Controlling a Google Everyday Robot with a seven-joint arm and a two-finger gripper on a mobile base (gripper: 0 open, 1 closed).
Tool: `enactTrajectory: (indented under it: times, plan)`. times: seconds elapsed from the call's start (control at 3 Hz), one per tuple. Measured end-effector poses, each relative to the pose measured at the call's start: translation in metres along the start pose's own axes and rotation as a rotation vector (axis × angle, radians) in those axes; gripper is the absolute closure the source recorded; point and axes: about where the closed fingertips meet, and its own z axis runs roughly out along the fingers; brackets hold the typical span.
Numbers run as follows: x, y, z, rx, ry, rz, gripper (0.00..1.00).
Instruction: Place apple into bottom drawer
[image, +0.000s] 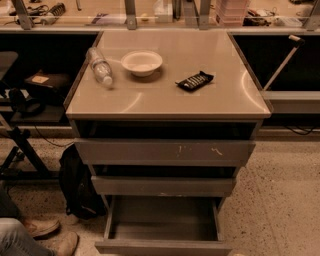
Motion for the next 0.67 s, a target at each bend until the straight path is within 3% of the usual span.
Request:
enactTrajectory:
  times: [0.33,0.67]
  plan:
    - [0.0042,0.0120,0.0302,-0.062,0.004,0.038,1.00]
    - [0.0089,0.0055,0.0354,-0.050,-0.011,0.063,1.00]
